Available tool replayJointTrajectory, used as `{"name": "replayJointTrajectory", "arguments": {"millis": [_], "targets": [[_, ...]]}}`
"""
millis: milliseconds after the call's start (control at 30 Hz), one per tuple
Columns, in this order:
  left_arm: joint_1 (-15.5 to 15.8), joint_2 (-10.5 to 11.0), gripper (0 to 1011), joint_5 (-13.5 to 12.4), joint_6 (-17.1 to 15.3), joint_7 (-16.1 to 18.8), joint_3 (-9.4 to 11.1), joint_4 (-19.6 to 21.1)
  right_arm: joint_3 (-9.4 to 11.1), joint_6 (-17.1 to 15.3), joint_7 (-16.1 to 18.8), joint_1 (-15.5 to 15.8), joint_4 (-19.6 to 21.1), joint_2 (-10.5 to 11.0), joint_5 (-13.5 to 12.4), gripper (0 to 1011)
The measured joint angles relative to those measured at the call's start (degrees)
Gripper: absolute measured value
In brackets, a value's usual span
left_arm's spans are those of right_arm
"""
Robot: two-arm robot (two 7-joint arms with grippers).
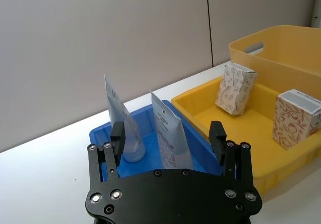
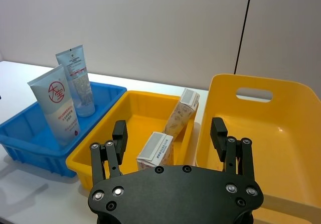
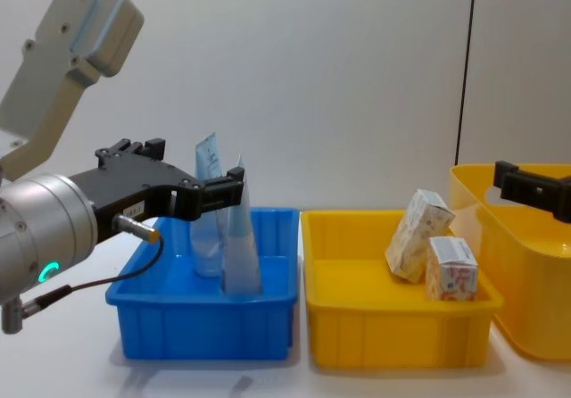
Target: Bimanual collaborative sorting of washing and personal care products
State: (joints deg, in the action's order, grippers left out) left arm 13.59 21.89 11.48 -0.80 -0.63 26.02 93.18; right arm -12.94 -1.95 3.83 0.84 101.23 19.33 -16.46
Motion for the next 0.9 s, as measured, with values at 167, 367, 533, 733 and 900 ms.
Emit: {"name": "replayJointTrajectory", "arguments": {"millis": [167,367,533,733,900], "targets": [[0.00,0.00,1001,0.00,0.00,0.00,0.00,0.00,0.00,0.00,0.00,0.00,0.00,0.00,0.00,1003],[0.00,0.00,1001,0.00,0.00,0.00,0.00,0.00,0.00,0.00,0.00,0.00,0.00,0.00,0.00,1004],[0.00,0.00,1001,0.00,0.00,0.00,0.00,0.00,0.00,0.00,0.00,0.00,0.00,0.00,0.00,1004],[0.00,0.00,1001,0.00,0.00,0.00,0.00,0.00,0.00,0.00,0.00,0.00,0.00,0.00,0.00,1004],[0.00,0.00,1001,0.00,0.00,0.00,0.00,0.00,0.00,0.00,0.00,0.00,0.00,0.00,0.00,1004]]}}
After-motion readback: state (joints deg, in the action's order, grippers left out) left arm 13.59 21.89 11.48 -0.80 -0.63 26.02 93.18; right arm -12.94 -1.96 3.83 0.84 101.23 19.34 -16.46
